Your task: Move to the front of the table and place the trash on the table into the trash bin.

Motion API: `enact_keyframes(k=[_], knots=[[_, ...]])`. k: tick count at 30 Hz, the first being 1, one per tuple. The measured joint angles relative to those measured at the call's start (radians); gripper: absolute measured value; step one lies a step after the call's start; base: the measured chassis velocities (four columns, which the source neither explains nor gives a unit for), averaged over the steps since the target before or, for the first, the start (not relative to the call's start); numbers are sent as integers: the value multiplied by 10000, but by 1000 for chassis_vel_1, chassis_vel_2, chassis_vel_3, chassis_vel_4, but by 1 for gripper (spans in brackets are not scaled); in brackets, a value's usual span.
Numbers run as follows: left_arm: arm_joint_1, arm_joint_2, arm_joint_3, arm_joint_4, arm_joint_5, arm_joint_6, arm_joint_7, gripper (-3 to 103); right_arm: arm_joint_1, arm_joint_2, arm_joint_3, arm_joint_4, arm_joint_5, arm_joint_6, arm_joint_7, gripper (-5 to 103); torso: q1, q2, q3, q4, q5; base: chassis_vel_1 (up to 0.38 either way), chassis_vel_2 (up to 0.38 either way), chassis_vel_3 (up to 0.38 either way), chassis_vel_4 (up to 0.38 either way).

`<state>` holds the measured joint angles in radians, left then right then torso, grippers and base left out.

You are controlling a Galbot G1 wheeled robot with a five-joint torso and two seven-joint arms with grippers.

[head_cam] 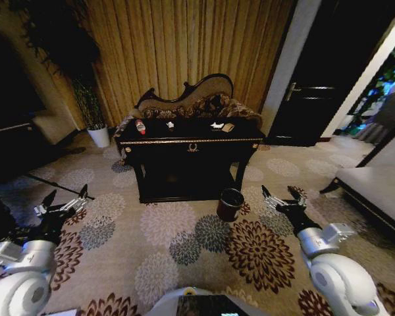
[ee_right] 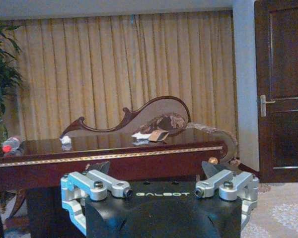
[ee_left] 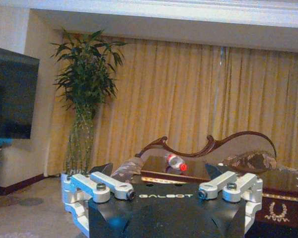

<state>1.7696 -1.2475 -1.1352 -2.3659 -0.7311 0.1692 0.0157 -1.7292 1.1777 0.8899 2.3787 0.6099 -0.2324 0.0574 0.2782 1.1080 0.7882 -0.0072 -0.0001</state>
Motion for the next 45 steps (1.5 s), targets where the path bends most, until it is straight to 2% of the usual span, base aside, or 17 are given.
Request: enact_keyframes(k=[45], knots=[[47, 19, -37, 115, -3, -172, 41, 100, 29, 52, -202, -22, -196, 154, 4, 100, 2, 0, 1, -1, 0, -190, 185, 193, -186]])
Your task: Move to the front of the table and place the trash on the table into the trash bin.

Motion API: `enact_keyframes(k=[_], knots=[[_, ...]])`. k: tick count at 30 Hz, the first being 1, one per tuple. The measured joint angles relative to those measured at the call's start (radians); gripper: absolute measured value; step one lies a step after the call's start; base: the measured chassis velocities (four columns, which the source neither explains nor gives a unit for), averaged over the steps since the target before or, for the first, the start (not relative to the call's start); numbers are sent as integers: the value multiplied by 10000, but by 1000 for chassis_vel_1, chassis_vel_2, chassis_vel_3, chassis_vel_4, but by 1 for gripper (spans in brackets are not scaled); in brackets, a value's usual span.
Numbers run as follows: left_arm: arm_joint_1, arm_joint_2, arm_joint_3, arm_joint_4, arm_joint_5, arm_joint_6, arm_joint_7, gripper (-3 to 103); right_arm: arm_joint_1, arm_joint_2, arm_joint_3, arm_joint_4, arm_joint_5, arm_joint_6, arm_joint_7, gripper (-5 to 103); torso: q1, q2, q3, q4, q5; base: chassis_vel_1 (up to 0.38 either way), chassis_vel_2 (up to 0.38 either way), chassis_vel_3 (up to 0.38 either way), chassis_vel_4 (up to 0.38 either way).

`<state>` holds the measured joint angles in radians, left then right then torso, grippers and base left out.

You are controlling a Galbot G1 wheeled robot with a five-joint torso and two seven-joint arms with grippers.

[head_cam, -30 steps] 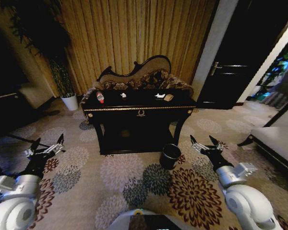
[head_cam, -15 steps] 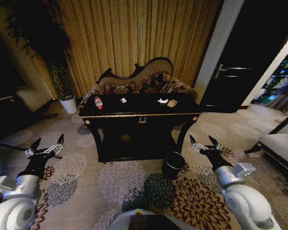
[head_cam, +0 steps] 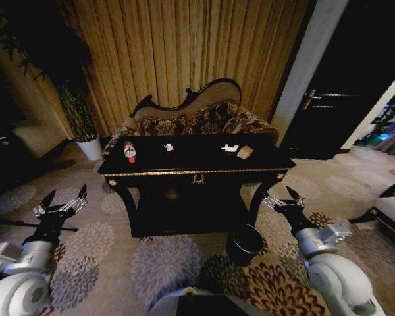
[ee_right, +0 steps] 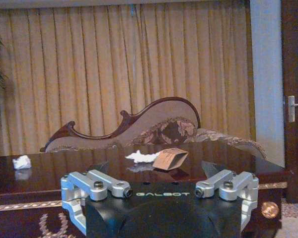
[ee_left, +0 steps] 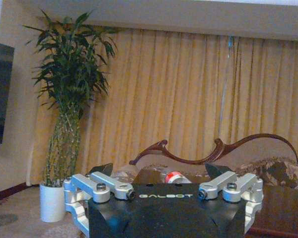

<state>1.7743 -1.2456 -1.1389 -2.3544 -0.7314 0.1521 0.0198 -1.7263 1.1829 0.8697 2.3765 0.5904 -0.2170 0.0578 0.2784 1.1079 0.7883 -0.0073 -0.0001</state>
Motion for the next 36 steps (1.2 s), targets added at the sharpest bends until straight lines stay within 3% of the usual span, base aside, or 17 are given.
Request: enact_keyframes(k=[21, 26, 36], knots=[[-36, -28, 31, 25, -2, -13, 11, 100, 96, -14, -248, -48, -244, -27, 28, 100, -1, -1, -1, 0, 1, -129, 129, 132, -127], [-27, -37, -14, 4, -2, -14, 11, 100, 347, -252, -349, -174, -164, -310, 71, 100, -6, 3, -3, 1, 0, 0, 0, 0, 0], [-37, -37, -9, -192, 21, 87, 12, 100, 2337, -1413, -936, -1824, 1098, -1136, 828, 100, -1, 0, 0, 0, 3, 0, 0, 0, 0]])
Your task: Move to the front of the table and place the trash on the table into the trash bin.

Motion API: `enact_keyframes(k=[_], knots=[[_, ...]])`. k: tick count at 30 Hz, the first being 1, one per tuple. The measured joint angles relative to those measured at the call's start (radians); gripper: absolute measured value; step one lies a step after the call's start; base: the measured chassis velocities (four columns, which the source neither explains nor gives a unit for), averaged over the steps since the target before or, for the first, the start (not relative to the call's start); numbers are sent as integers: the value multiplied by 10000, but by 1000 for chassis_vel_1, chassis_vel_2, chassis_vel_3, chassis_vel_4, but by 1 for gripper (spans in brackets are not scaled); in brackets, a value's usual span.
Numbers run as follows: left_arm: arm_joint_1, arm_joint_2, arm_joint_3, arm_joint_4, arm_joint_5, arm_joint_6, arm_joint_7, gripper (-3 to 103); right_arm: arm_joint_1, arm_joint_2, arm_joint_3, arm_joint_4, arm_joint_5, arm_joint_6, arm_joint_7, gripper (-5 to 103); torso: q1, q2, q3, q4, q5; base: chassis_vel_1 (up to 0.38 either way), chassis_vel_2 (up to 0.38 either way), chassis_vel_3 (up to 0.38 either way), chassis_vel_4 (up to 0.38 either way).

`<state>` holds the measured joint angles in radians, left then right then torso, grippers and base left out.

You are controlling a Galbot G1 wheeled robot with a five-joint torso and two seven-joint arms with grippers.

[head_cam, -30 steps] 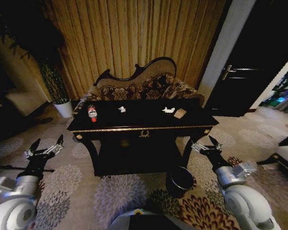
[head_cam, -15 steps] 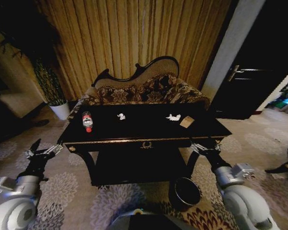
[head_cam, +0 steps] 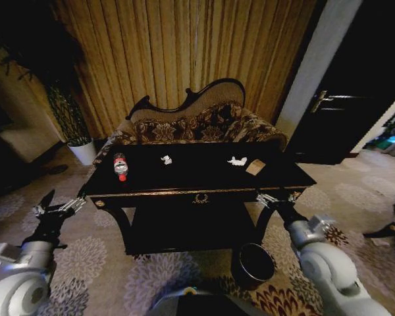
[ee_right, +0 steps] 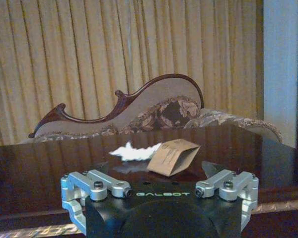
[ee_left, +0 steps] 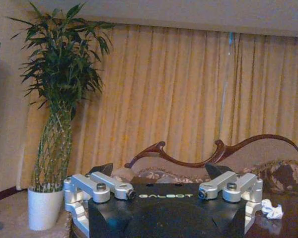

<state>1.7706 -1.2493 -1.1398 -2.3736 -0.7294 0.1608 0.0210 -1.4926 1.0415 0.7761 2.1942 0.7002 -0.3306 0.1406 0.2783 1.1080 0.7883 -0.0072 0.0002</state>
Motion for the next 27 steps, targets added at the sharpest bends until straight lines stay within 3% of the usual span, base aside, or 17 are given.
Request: enact_keyframes(k=[14, 27], knots=[[30, -152, 183, -9, 235, 104, -9, 100, 2435, -1732, -963, -2853, 762, -100, 21, 100, 0, 0, 0, -1, -2, 0, 0, 0, 0], [48, -90, 116, -3, 241, 110, -26, 100, 4050, -2141, -2075, -4554, 1276, -359, 30, 100, 1, -1, 1, 1, -4, 0, 0, 0, 0]])
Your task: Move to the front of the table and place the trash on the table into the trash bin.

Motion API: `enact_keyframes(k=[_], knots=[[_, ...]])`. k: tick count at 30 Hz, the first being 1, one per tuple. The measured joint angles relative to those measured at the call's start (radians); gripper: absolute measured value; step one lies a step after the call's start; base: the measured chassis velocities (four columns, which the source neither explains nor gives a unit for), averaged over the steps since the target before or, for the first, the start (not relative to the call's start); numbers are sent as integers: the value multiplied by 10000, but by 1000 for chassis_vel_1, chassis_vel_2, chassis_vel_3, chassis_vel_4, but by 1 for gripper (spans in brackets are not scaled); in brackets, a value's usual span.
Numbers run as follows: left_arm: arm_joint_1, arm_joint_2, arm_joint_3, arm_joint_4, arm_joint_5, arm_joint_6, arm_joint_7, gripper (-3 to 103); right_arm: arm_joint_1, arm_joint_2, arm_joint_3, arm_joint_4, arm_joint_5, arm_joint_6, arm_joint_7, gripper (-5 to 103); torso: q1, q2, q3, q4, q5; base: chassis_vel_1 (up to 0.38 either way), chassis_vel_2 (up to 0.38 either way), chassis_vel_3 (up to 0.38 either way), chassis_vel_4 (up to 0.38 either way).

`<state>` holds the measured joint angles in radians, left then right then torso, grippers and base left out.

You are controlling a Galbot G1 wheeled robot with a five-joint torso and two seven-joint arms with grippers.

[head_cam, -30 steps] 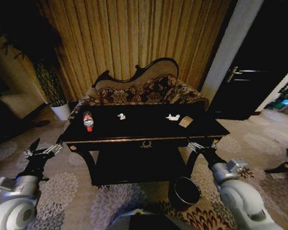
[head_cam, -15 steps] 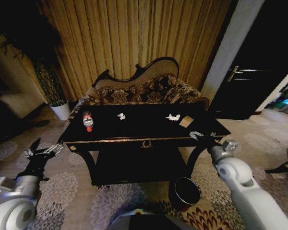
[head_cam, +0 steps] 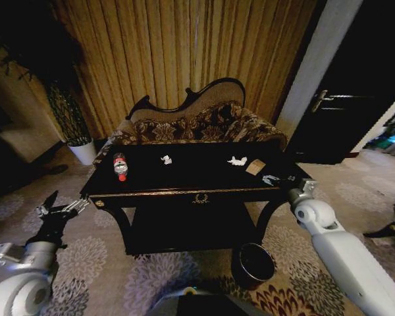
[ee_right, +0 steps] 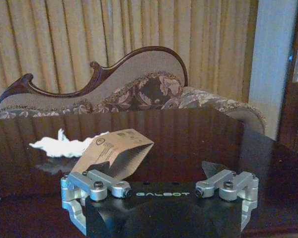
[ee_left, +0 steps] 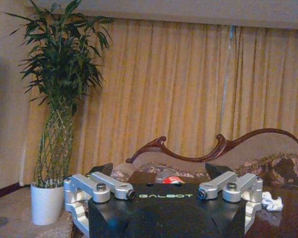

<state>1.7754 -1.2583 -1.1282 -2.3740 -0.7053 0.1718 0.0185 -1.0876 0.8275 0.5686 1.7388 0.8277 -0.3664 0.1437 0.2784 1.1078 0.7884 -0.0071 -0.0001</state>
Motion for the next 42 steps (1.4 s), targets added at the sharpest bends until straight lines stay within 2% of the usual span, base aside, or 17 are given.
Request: enact_keyframes(k=[2, 9, 32, 42], knots=[[-5, -11, 19, 24, -1, 0, 0, 100, 185, 0, -74, -72, 369, -141, 39, 100, 0, 0, 0, 0, 0, 0, 0, 0, 0], [-70, -4, 64, 36, 6, -4, 0, 100, 517, -26, -342, -80, 676, -319, 52, 100, 0, 0, -1, -1, 0, 0, 0, 0, 0], [-62, -61, 41, 72, 58, -33, 6, 100, 1125, 27, -817, -833, 630, -308, -541, 100, 0, 1, -1, -1, 0, 0, 0, 0, 0], [-48, -142, 17, 70, 98, -44, 6, 100, 1175, 258, -994, -773, 531, -249, -748, 100, 0, 1, -1, 0, 0, 0, 0, 0, 0]])
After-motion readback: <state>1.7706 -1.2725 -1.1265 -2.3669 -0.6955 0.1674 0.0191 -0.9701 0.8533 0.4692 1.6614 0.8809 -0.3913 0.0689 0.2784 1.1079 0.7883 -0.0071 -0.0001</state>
